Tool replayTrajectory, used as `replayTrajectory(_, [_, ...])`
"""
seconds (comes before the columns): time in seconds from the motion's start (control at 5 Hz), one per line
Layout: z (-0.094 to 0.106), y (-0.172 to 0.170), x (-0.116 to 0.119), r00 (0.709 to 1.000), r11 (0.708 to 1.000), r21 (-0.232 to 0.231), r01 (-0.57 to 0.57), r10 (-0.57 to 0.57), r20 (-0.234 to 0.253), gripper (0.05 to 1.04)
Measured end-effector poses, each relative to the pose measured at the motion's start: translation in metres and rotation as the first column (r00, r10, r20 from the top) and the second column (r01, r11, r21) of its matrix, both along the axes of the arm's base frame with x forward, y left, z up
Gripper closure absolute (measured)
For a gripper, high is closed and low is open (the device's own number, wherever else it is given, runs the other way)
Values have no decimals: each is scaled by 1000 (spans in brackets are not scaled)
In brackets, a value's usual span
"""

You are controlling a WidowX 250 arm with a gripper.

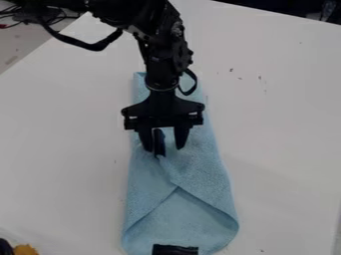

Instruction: Fold the cloth from right to left

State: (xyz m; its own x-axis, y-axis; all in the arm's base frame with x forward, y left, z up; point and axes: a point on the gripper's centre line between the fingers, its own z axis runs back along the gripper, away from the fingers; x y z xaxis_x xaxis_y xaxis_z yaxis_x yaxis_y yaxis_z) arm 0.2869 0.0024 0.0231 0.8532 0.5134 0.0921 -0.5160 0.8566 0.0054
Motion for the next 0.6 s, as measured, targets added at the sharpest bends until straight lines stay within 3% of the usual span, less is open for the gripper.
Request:
replayTrajectory(0.2, [19,12,-2,999,995,91,41,-39,-23,75])
replayTrajectory(0.4, [28,19,-3,995,987,134,94,-89,-42,77])
replayTrajectory(0.6, [31,20,8,990,981,134,137,-139,6,83])
